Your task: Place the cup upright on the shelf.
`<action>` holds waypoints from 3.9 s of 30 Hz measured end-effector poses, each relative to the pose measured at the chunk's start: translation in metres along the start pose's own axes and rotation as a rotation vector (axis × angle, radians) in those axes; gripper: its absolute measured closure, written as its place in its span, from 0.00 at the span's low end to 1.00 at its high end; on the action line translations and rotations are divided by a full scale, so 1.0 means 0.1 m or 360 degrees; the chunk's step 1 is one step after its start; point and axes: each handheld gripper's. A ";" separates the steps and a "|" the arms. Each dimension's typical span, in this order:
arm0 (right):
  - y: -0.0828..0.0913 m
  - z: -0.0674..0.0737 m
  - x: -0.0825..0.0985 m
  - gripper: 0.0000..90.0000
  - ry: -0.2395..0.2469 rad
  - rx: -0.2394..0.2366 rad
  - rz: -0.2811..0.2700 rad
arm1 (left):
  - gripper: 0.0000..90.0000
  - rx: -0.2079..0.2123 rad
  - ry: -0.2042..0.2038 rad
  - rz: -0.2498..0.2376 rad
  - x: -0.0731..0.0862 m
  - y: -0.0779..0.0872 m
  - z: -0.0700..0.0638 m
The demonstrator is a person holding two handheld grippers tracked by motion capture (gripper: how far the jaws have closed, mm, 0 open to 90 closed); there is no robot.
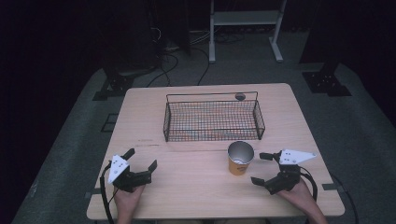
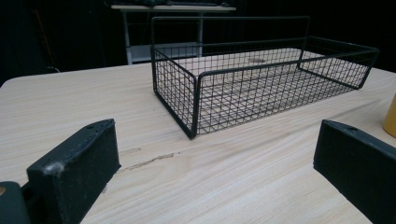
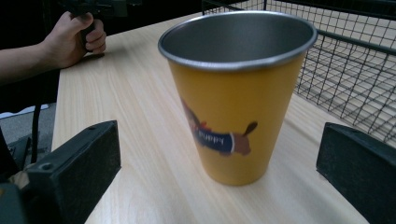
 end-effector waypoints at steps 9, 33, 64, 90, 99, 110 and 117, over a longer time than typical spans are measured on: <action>-0.14 -0.08 -0.12 0.00 0.0006 0.0037 0.0060 | 0.00 0.0001 0.0007 -0.0008 0.00 0.00 0.01; -0.45 -0.10 -0.33 0.00 0.0052 -0.0012 0.0123 | 0.00 -0.0012 0.0012 -0.0013 0.00 0.01 0.01; -0.54 -0.10 -0.42 0.08 0.0059 -0.0061 0.0117 | 0.00 -0.0008 0.0010 -0.0016 0.00 0.01 0.01; -0.47 -0.07 -0.63 0.10 0.0034 -0.0104 0.0079 | 0.00 -0.0011 0.0009 -0.0016 0.00 0.01 0.01; -0.49 -0.07 -0.82 0.10 0.0039 -0.0138 0.0075 | 0.00 -0.0007 0.0009 -0.0017 0.00 0.01 0.01; -0.49 -0.07 -1.01 0.10 0.0061 -0.0161 0.0080 | 0.00 -0.0006 0.0011 -0.0016 0.00 0.01 0.01; -0.50 -0.07 -1.14 0.10 0.0080 -0.0169 0.0085 | 0.00 -0.0004 0.0012 -0.0015 0.00 0.01 0.01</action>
Point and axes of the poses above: each handheld gripper's, and its own axes: y roughly backward along the jaws, x roughly out of its underside, z roughly to its left, and after that the axes turned 5 degrees about -y, right-handed
